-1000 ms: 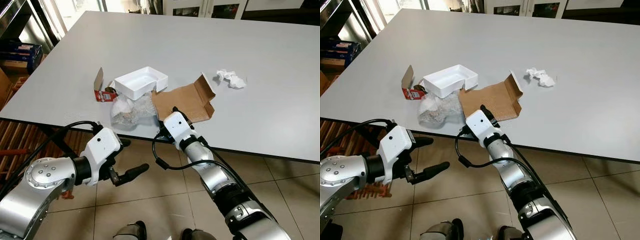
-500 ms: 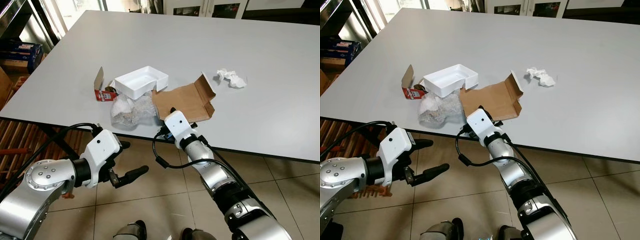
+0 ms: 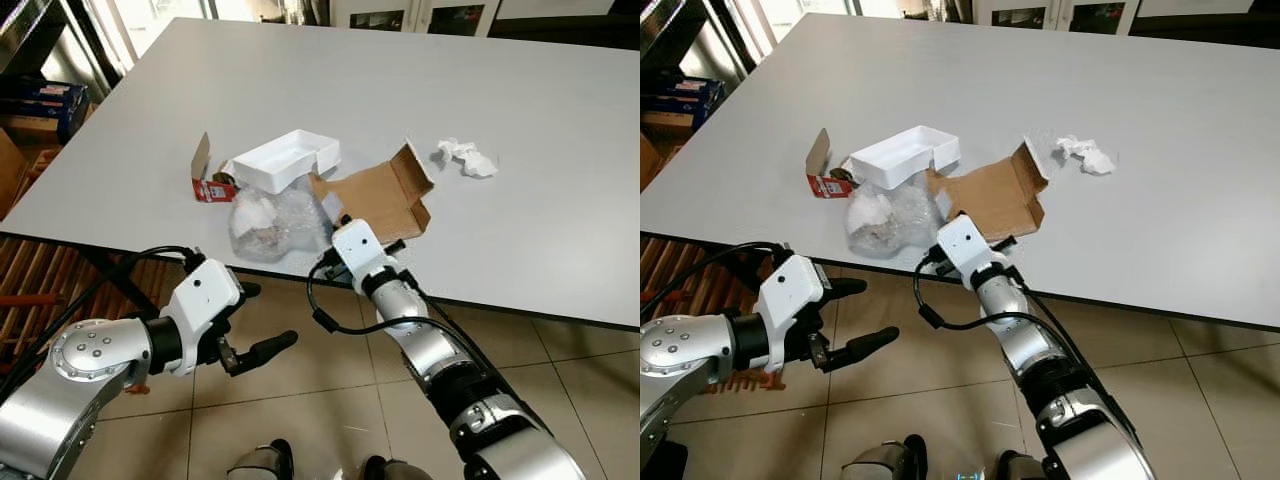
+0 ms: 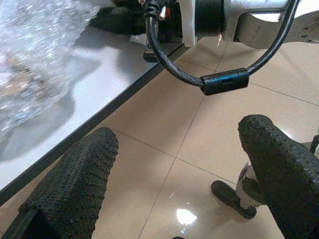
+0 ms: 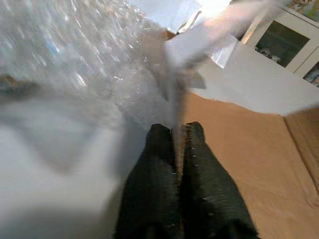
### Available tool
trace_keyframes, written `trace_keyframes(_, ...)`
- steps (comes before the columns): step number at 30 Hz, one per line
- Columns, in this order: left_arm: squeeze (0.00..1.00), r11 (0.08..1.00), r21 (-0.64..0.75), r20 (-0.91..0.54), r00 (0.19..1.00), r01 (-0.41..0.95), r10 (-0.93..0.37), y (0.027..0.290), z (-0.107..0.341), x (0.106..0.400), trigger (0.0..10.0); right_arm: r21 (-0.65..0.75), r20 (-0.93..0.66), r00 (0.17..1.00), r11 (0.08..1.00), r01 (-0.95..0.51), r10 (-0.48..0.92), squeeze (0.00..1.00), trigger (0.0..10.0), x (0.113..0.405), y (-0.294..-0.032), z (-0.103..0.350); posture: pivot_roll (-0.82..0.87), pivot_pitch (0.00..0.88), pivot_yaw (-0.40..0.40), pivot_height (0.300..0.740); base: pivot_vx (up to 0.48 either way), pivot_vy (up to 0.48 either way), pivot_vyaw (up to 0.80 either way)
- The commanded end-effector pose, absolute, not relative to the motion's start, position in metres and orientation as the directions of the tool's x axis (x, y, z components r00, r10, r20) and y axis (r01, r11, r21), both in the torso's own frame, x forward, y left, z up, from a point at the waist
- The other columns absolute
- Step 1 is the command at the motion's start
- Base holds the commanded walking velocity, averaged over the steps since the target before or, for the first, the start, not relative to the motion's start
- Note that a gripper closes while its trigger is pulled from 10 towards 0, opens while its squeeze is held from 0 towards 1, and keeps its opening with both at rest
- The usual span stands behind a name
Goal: Picking trash to rubbish bin
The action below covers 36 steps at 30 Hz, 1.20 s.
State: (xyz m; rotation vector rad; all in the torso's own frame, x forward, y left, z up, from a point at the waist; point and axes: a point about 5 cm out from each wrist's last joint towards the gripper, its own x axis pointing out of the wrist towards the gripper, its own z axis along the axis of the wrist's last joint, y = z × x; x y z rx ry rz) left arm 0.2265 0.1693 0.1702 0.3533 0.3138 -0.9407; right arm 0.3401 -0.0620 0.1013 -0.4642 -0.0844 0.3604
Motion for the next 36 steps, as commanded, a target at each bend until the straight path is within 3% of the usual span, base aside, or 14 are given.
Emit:
trace_keyframes(1, 0.0, 0.533, 0.158, -0.405, 0.547, 0.831, -0.732, 0.168, 0.172, 0.225, 10.0, -0.45, -0.257, 0.928, 0.816, -0.363, 0.271, 0.0, 0.0, 0.32, -0.087, 0.044, 0.18, 0.217, 0.04, 0.74, 0.0, 0.0, 0.0)
trace_keyframes(17, 0.0, 0.522, 0.176, -0.411, 0.544, 0.835, -0.732, 0.17, 0.176, 0.227, 10.0, -0.484, -0.159, 0.969, 0.84, -0.244, 0.19, 0.0, 0.0, 0.318, -0.1, 0.054, 0.18, 0.199, 0.048, 0.74, 0.0, 0.0, 0.0)
trace_keyframes(18, 0.0, 0.521, 0.178, -0.411, 0.544, 0.835, -0.731, 0.17, 0.176, 0.228, 10.0, -0.483, -0.153, 0.971, 0.843, -0.235, 0.183, 0.0, 2.3, 0.317, -0.102, 0.054, 0.18, 0.197, 0.048, 0.74, 0.0, 0.0, 0.0)
trace_keyframes(20, 0.0, 0.522, 0.18, -0.408, 0.546, 0.834, -0.732, 0.17, 0.177, 0.229, 10.0, -0.482, -0.139, 0.976, 0.849, -0.216, 0.169, 0.0, 4.8, 0.315, -0.106, 0.056, 0.18, 0.193, 0.049, 0.74, 0.0, 0.0, 0.0)
trace_keyframes(22, 0.0, 0.522, 0.18, -0.407, 0.546, 0.834, -0.732, 0.17, 0.177, 0.229, 10.0, -0.481, -0.135, 0.977, 0.851, -0.209, 0.164, 0.0, 4.8, 0.314, -0.108, 0.056, 0.18, 0.193, 0.049, 0.74, 0.0, 0.0, 0.0)
trace_keyframes(23, 0.0, 0.522, 0.182, -0.401, 0.547, 0.834, -0.735, 0.168, 0.177, 0.231, 10.0, -0.477, -0.118, 0.982, 0.859, -0.185, 0.146, 0.0, 10.0, 0.311, -0.113, 0.057, 0.17, 0.184, 0.046, 0.74, 0.0, 0.0, 0.0)
trace_keyframes(36, 0.0, 0.527, 0.191, -0.357, 0.558, 0.828, -0.749, 0.159, 0.176, 0.242, 10.0, -0.476, 0.07, 0.998, 0.879, 0.039, -0.006, 0.0, 10.0, 0.301, -0.148, 0.093, 0.12, 0.138, 0.036, 0.74, 0.0, 0.0, 0.0)
